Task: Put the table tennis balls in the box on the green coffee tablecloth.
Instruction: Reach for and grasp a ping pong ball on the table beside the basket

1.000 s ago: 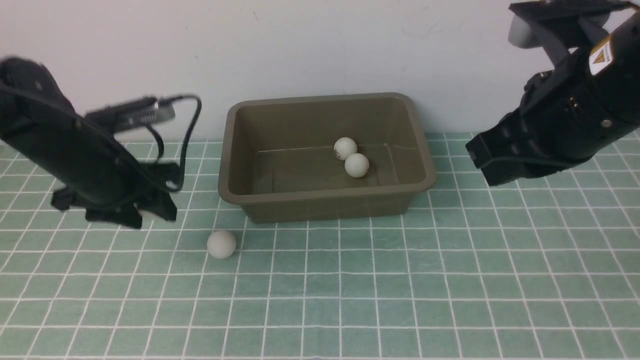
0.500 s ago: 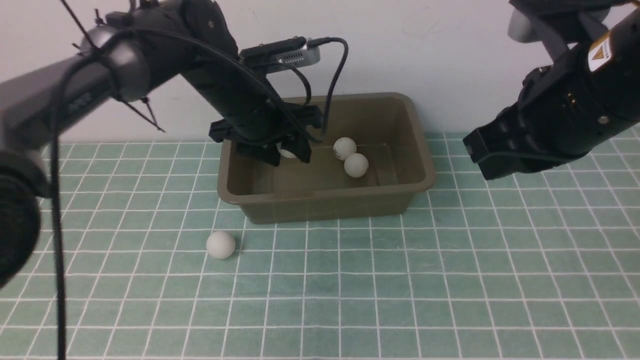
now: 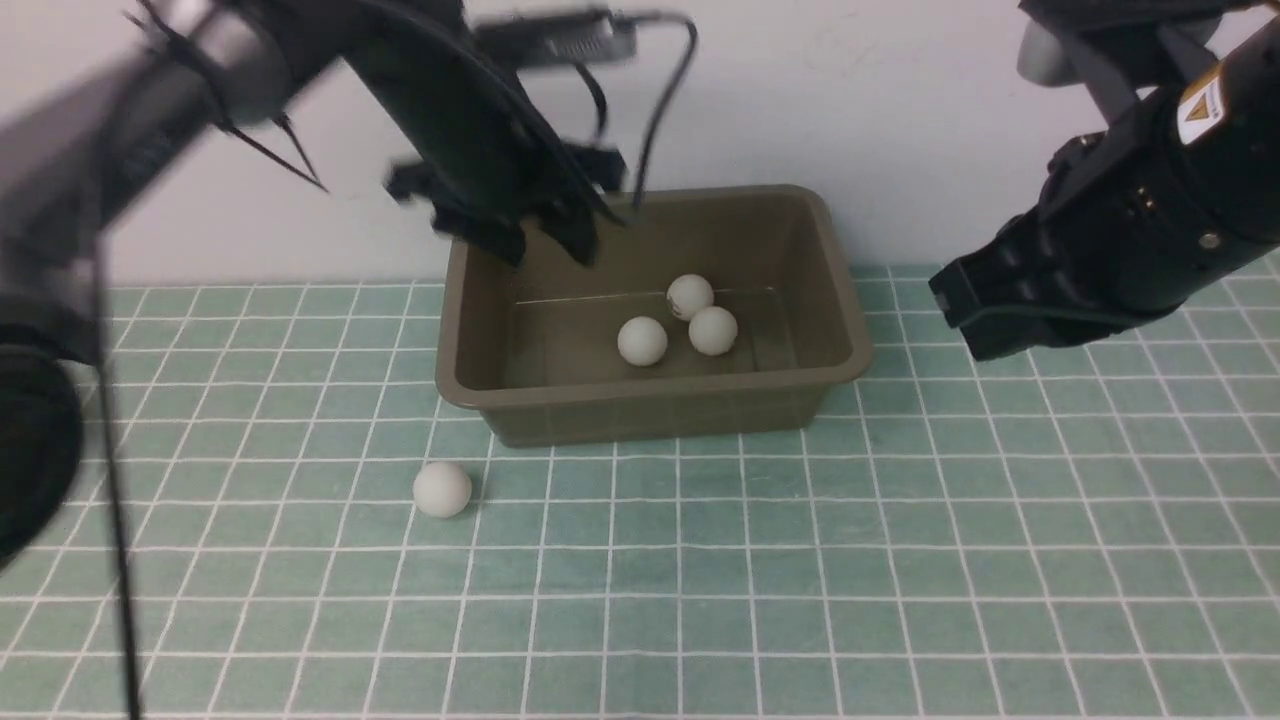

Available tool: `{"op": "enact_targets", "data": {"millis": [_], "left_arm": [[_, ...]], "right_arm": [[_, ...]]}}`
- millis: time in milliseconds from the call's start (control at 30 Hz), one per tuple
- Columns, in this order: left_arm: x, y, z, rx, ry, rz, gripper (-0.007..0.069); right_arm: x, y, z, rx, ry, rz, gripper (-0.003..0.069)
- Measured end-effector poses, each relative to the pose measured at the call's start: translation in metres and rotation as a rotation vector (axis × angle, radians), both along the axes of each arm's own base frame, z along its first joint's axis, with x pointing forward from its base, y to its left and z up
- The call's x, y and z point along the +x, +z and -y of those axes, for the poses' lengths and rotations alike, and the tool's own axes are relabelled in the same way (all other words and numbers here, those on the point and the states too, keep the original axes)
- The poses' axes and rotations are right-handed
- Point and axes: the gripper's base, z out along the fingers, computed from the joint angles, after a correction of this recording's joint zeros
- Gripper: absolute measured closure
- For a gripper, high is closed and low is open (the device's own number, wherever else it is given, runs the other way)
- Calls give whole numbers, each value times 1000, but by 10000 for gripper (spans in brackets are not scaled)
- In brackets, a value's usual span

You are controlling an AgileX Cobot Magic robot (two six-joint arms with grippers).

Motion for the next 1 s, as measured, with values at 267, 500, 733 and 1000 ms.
{"op": "enact_targets", "data": {"millis": [267,500,733,1000], "left_arm": [[-47,-20,-38,33,66,-139,629],[-99,-96,-26,37,30,-329,617],[-105,-143,-23,-28,91,-299,498],[-74,-189,-16,-69,103,-201,139]], "right_arm": [[0,0,1,-12,0,-1,676],[0,0,1,-10,-1,6,676],[1,0,1,-8,-1,8,676],[2,1,0,1,-2,25,676]]}}
